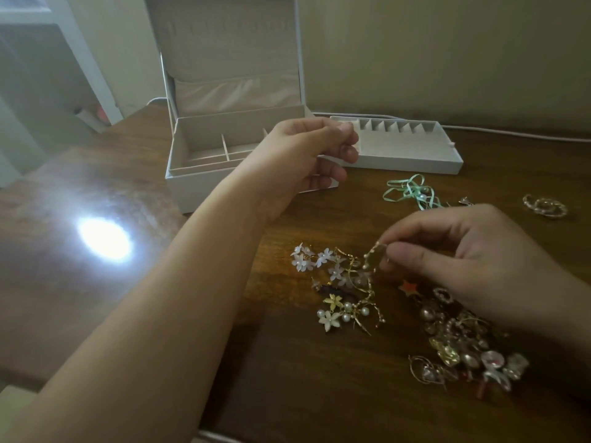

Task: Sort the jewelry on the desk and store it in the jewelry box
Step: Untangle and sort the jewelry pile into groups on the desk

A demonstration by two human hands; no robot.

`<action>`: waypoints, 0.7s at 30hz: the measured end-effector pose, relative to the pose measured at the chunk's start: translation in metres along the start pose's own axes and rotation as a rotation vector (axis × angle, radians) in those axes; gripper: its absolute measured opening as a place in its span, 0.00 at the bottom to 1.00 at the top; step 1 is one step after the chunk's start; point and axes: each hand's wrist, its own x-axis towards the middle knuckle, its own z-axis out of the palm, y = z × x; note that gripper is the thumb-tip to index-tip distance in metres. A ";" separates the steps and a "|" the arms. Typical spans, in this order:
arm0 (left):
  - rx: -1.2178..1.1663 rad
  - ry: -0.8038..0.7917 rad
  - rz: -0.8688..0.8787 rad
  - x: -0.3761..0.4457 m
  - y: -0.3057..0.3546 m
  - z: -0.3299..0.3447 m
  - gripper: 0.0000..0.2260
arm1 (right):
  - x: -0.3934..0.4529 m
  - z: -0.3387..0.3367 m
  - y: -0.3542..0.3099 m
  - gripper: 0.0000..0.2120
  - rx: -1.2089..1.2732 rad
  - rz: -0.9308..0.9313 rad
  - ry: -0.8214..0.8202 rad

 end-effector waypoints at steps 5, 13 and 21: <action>0.007 -0.014 -0.001 0.001 0.000 -0.001 0.07 | 0.003 -0.012 0.008 0.06 -0.188 0.085 0.152; 0.147 -0.250 -0.002 -0.001 -0.002 -0.016 0.07 | 0.006 -0.021 0.024 0.07 -0.475 0.112 0.061; 0.151 -0.532 -0.084 -0.003 -0.010 -0.014 0.07 | 0.005 -0.027 0.034 0.05 -0.514 0.103 0.054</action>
